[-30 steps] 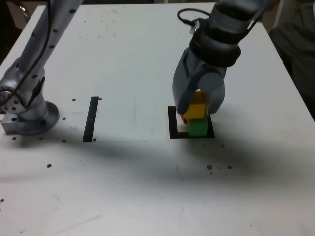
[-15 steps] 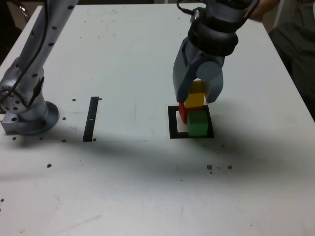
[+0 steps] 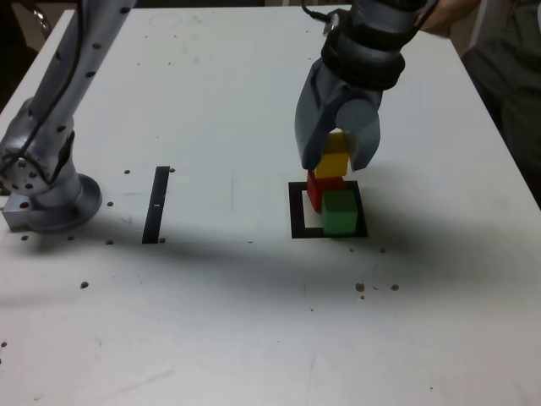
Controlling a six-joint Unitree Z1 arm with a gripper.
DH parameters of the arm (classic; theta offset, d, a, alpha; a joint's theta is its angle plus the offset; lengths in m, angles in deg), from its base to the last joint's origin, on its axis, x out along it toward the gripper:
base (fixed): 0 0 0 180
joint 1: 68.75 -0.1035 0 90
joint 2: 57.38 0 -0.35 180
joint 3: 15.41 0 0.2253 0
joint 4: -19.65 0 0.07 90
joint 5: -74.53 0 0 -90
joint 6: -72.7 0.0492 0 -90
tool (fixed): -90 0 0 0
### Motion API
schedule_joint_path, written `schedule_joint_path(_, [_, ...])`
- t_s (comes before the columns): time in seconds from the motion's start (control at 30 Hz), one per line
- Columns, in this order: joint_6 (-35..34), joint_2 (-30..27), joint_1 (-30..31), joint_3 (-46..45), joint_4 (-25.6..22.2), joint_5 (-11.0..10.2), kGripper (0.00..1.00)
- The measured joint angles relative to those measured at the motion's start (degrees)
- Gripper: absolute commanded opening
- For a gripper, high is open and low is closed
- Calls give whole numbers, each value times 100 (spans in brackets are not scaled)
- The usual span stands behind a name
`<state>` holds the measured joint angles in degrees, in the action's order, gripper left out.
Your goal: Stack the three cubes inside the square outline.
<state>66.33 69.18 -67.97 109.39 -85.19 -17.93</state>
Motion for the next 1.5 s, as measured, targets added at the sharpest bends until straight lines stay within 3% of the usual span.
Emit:
schedule_joint_path(0.17, [2,15,-1,-24,19,23,25])
schedule_joint_path(0.23, [8,27,-1,-35,25,38,32])
schedule_joint_path(0.43, [81,58,-1,-84,38,125,83])
schedule_joint_path(0.57, [100,58,-1,-119,50,151,98])
schedule_joint_path(1.0, [127,27,-1,-183,50,86,99])
schedule_joint_path(1.5, [-238,-553,341,-384,-10,-56,100])
